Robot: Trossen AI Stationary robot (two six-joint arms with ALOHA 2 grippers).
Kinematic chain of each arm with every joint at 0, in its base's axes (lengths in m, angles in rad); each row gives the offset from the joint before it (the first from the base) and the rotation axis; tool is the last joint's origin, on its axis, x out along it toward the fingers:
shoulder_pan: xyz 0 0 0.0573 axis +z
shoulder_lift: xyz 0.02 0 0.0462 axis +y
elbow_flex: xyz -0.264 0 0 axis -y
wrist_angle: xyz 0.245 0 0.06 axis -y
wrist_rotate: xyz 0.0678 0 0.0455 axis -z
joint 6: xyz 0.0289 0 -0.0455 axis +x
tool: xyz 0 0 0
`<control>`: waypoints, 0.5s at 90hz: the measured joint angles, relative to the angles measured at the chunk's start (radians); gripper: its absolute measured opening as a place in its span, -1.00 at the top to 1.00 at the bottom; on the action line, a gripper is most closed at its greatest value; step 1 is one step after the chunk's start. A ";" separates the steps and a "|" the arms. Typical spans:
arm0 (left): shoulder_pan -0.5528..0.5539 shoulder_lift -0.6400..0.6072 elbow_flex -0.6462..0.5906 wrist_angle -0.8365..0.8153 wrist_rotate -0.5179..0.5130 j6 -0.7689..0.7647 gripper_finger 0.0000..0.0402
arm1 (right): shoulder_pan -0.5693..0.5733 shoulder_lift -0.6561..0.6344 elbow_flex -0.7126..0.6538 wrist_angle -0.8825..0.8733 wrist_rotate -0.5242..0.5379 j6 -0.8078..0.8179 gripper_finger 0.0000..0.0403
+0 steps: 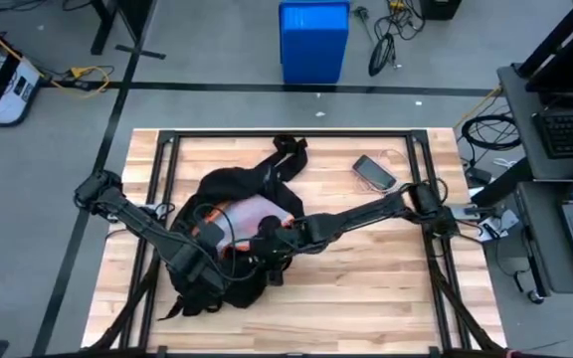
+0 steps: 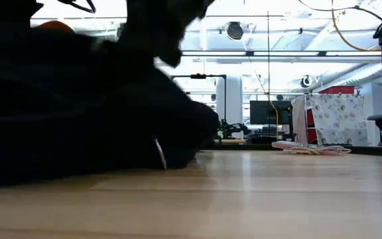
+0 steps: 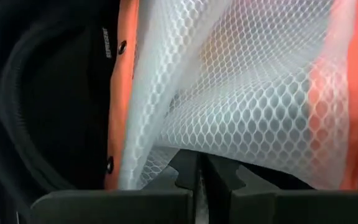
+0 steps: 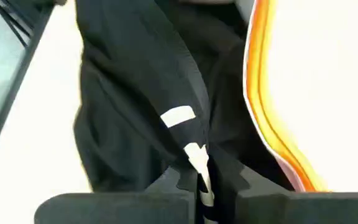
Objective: Unpack backpack
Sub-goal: Put the orange zip bag into the black backpack
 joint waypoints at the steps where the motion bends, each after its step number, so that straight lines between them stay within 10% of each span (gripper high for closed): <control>1: 0.000 0.000 0.000 0.000 0.002 0.000 1.00 | 0.003 -0.008 0.000 -0.002 0.005 0.001 1.00; 45: 0.045 0.000 0.000 0.293 0.068 0.177 1.00 | 0.073 -0.231 0.000 -0.148 0.180 0.070 1.00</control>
